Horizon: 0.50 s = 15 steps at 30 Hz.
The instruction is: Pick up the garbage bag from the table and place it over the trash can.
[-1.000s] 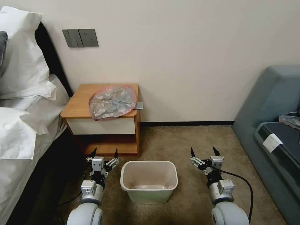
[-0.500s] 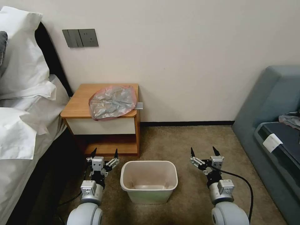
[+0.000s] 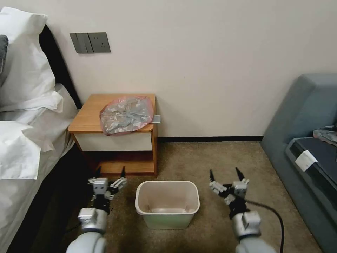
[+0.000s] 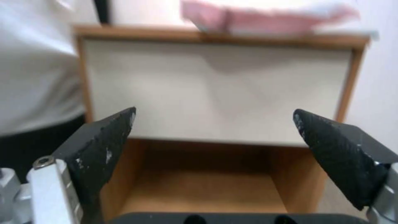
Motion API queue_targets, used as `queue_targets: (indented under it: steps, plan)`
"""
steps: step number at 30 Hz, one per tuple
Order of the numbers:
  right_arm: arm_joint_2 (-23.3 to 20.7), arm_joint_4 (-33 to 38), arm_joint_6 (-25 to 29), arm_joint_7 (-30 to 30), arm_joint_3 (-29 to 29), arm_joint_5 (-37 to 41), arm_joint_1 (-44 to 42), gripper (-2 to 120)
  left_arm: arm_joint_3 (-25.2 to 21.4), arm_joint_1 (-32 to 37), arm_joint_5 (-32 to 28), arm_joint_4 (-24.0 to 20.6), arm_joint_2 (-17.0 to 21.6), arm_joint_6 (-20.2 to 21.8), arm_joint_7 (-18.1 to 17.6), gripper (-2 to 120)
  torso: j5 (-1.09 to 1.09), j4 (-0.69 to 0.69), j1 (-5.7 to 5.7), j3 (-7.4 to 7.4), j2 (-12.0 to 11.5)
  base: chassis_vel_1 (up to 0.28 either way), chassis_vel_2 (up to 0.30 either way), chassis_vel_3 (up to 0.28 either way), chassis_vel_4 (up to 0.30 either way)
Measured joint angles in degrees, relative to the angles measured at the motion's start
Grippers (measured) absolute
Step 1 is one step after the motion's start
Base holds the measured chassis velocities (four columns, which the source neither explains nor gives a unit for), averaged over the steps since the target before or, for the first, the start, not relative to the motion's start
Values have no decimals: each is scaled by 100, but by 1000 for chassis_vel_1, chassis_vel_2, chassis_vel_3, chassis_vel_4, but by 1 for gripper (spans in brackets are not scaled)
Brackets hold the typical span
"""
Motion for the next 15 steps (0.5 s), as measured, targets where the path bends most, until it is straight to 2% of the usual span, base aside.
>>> queue_targets:
  steps: [3,5,7,12,15]
  plan:
    - [23,41,55,-74,-36,6,-51,100,-367,169,-575,49,125,-664,199,100,1,2,0,0,0,0,0,0,0]
    - [23,9,18,-111,-44,95,14,100,-441,211,-756,79,165,-787,284,100,3,4,0,0,0,0,0,0,0]
    - [23,-10,-54,-146,-50,242,138,100,-462,267,-947,151,223,-808,419,100,1,4,0,0,0,0,0,0,0]
    - [16,-10,-213,-150,-6,584,442,100,-448,297,-951,179,233,-809,452,100,2,2,0,0,0,0,0,0,0]
    - [-155,-27,-319,-151,5,894,657,100,-436,312,-910,188,226,-810,454,100,3,3,0,1,0,0,0,0,0]
